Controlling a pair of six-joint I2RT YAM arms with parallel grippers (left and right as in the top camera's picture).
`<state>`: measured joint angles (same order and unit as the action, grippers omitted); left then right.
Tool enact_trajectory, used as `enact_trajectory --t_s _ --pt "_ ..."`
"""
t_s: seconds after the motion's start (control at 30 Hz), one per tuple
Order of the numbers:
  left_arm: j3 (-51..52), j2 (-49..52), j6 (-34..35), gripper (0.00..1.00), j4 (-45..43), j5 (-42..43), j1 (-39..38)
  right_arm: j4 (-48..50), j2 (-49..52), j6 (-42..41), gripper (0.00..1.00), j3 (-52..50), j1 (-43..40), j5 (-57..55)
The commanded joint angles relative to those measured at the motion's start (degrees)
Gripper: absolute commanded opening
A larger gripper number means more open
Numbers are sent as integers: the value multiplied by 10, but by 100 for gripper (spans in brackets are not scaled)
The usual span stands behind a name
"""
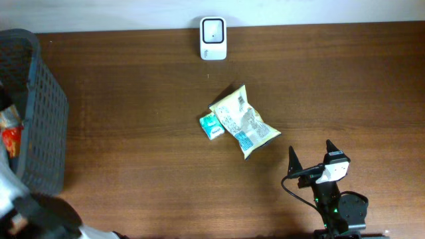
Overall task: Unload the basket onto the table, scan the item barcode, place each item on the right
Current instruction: 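Lift the orange-capped pasta pack from the basket onto the table, left gripper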
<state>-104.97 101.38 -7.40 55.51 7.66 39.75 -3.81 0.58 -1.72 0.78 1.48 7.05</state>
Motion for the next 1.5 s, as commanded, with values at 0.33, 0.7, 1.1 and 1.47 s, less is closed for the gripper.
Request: enact_trajectory --t_s 0.33,0.7,1.1,1.47 --pt "29 -129 29 0 39 -15 -355 0 -4 -7 99 -5 0 5" --pt "-68 -187 34 0 -17 -15 -355 0 -4 -7 99 -5 0 5" --pt "38 -52 160 0 92 -28 -518 0 -4 -7 99 -5 0 5" --pt "113 -47 205 0 90 -188 -500 0 -4 -7 99 -5 0 5"
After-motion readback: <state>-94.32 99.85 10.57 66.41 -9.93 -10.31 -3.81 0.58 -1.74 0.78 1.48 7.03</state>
